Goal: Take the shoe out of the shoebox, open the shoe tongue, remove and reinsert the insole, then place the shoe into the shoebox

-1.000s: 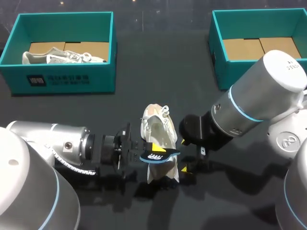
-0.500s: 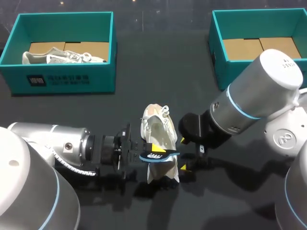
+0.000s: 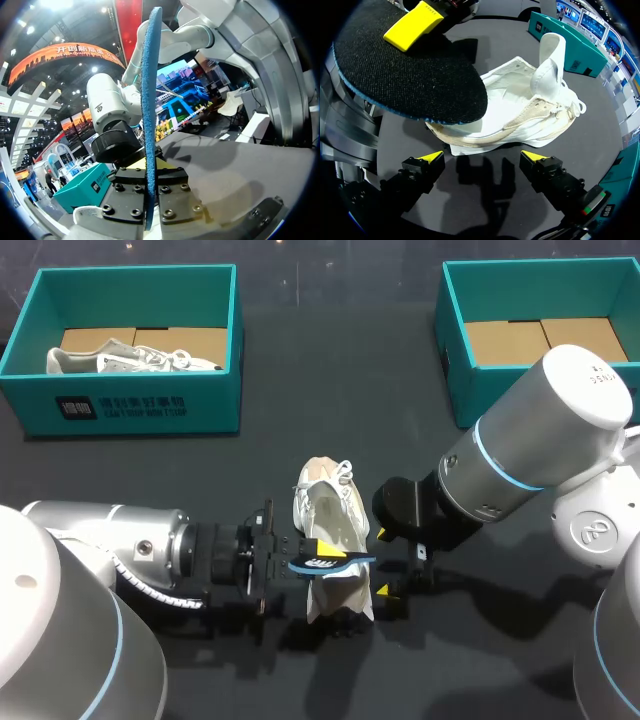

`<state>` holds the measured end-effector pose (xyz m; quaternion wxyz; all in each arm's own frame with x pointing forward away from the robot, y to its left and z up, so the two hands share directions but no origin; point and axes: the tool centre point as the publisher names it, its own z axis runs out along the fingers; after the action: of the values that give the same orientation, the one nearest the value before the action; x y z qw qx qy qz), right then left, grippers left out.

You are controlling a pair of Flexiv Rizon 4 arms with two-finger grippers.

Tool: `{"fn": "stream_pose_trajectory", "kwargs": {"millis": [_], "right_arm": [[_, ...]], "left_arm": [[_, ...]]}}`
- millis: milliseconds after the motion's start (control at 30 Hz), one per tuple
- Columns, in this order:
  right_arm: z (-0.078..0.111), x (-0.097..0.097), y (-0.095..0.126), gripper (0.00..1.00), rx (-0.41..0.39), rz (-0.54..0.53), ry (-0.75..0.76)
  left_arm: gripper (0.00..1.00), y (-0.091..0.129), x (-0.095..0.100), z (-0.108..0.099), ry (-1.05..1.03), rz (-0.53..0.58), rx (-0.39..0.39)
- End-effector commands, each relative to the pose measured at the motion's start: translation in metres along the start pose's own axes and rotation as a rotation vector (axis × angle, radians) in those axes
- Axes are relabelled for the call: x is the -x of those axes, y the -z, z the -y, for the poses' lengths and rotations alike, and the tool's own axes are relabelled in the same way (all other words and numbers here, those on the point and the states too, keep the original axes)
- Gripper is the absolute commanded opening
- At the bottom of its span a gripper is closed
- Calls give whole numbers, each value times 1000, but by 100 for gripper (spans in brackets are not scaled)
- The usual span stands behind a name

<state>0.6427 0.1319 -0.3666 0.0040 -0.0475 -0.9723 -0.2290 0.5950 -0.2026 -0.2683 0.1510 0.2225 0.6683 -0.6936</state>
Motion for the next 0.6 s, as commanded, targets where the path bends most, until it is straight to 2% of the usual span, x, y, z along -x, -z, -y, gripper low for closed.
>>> {"fn": "stream_pose_trajectory", "kwargs": {"millis": [33, 600], "right_arm": [[0, -2, -1, 100, -1, 4, -1], [0, -2, -1, 100, -1, 4, -1]], "left_arm": [[0, -2, 0, 0, 5, -2, -7], [0, -3, -2, -18, 24, 8, -5]]}}
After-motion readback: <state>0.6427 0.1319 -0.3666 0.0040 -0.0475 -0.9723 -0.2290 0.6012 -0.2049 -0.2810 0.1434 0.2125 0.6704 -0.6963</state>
